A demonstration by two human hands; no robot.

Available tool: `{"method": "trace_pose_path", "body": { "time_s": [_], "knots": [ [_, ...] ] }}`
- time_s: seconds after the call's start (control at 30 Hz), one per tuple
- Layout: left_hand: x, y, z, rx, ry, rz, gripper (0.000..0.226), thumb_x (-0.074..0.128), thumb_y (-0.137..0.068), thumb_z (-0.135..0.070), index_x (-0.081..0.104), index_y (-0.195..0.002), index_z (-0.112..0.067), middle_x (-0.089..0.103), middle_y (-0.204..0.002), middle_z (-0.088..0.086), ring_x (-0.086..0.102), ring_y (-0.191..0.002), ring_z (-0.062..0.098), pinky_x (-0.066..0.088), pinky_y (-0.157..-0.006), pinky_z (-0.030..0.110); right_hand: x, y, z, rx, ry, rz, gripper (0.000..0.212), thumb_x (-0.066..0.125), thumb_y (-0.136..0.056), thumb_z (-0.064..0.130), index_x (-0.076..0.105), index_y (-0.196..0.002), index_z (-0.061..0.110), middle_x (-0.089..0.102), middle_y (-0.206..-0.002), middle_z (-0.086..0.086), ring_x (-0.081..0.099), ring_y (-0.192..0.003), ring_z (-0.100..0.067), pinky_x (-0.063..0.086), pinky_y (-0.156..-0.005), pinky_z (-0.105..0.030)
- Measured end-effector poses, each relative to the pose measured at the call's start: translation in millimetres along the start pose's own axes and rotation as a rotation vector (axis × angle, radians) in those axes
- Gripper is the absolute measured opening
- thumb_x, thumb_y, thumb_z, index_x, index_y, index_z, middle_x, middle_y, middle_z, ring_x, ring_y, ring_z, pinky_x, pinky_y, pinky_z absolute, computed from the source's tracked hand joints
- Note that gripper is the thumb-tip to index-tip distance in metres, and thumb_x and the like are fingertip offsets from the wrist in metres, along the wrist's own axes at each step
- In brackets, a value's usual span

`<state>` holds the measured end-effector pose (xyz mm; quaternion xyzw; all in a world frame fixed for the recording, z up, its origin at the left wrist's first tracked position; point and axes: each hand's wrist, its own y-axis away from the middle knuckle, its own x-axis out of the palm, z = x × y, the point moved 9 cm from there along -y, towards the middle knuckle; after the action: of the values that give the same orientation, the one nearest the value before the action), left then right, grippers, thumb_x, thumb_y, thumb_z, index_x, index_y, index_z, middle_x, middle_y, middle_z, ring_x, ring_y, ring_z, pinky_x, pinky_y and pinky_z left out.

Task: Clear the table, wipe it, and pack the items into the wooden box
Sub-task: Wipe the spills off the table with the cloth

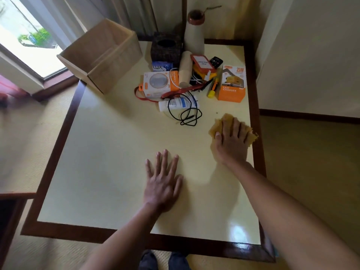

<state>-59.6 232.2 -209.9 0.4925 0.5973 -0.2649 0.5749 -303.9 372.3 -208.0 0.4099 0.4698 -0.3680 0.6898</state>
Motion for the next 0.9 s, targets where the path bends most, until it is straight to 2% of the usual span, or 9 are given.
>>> {"method": "trace_pose_path", "body": {
  "time_s": [0.07, 0.17, 0.23, 0.3, 0.43, 0.53, 0.6, 0.73, 0.9],
  "knots": [
    [1.0, 0.5, 0.2, -0.001, -0.009, 0.008, 0.069, 0.020, -0.105, -0.057, -0.005, -0.164, -0.030, -0.022, -0.170, 0.010, -0.024, -0.155, 0.029, -0.006, -0.124, 0.063, 7.5, 4.3, 29.5, -0.089, 0.040, 0.036, 0.066, 0.015, -0.102, 0.053, 0.001, -0.162, 0.029, -0.006, -0.171, -0.008, -0.008, -0.156, -0.036, 0.001, -0.124, -0.060],
    [1.2, 1.4, -0.5, 0.000, -0.011, 0.016, 0.069, 0.020, -0.106, -0.056, -0.004, -0.164, -0.028, -0.022, -0.169, 0.010, -0.025, -0.155, 0.029, -0.005, -0.123, 0.064, 22.6, 47.8, 69.9, -0.399, 0.078, 0.104, 0.065, 0.019, -0.103, 0.054, 0.008, -0.162, 0.032, -0.004, -0.171, -0.006, -0.009, -0.157, -0.033, -0.003, -0.125, -0.058],
    [1.8, 0.8, -0.9, 0.006, -0.011, 0.016, 0.069, 0.020, -0.106, -0.056, -0.003, -0.164, -0.028, -0.021, -0.170, 0.011, -0.023, -0.156, 0.030, -0.004, -0.124, 0.065, 26.1, 75.4, 69.7, -0.584, 0.142, 0.137, 0.063, 0.025, -0.103, 0.055, 0.011, -0.162, 0.036, -0.001, -0.172, -0.003, -0.008, -0.157, -0.030, -0.001, -0.125, -0.058],
    [2.4, 1.2, -0.4, 0.005, -0.009, 0.021, 0.069, 0.021, -0.106, -0.055, -0.001, -0.165, -0.027, -0.019, -0.170, 0.012, -0.021, -0.156, 0.031, -0.001, -0.123, 0.065, 20.0, 71.7, 51.0, -0.657, 0.159, 0.155, 0.062, 0.028, -0.103, 0.056, 0.011, -0.161, 0.040, -0.003, -0.172, 0.003, -0.010, -0.157, -0.026, -0.003, -0.125, -0.055],
    [4.9, -0.4, 0.2, 0.004, -0.016, 0.033, 0.070, 0.020, -0.105, -0.055, -0.002, -0.165, -0.026, -0.020, -0.170, 0.014, -0.021, -0.156, 0.032, 0.001, -0.123, 0.066, -7.7, 0.8, 5.3, -0.417, 0.088, 0.097, 0.059, 0.024, -0.104, 0.053, 0.008, -0.160, 0.041, -0.002, -0.171, 0.000, -0.011, -0.157, -0.026, 0.000, -0.125, -0.057],
    [5.7, -1.3, 1.7, 0.003, -0.011, 0.024, 0.070, 0.022, -0.105, -0.054, -0.001, -0.165, -0.026, -0.017, -0.170, 0.014, -0.018, -0.157, 0.033, 0.002, -0.123, 0.067, -6.6, -28.3, 13.4, -0.209, 0.068, 0.050, 0.062, 0.016, -0.103, 0.053, 0.005, -0.162, 0.033, -0.003, -0.171, -0.004, -0.009, -0.157, -0.031, -0.004, -0.125, -0.056],
    [6.0, -1.3, 2.1, 0.005, -0.012, 0.021, 0.070, 0.022, -0.105, -0.055, 0.000, -0.165, -0.026, -0.016, -0.171, 0.014, -0.016, -0.157, 0.033, 0.003, -0.123, 0.067, 0.9, -24.0, 40.4, -0.218, 0.067, 0.050, 0.064, 0.016, -0.103, 0.053, 0.006, -0.162, 0.031, -0.003, -0.171, -0.005, -0.008, -0.157, -0.032, -0.007, -0.125, -0.055],
    [3.3, -3.2, 0.6, 0.012, -0.010, 0.010, 0.070, 0.022, -0.105, -0.055, -0.002, -0.165, -0.027, -0.017, -0.171, 0.012, -0.017, -0.157, 0.032, -0.001, -0.123, 0.066, 1.2, -13.1, 60.5, -0.429, 0.049, 0.071, 0.059, 0.024, -0.105, 0.051, 0.013, -0.161, 0.036, 0.002, -0.172, 0.000, -0.006, -0.157, -0.026, -0.007, -0.126, -0.052],
    [5.5, -3.2, 2.0, 0.007, -0.009, 0.001, 0.070, 0.025, -0.105, -0.054, 0.001, -0.165, -0.027, -0.016, -0.171, 0.012, -0.016, -0.157, 0.033, -0.003, -0.123, 0.066, -9.0, -1.0, -12.7, -0.197, 0.049, -0.017, 0.059, 0.018, -0.106, 0.052, 0.004, -0.161, 0.037, 0.002, -0.171, 0.000, -0.003, -0.157, -0.028, 0.003, -0.126, -0.056]
  ]
}}
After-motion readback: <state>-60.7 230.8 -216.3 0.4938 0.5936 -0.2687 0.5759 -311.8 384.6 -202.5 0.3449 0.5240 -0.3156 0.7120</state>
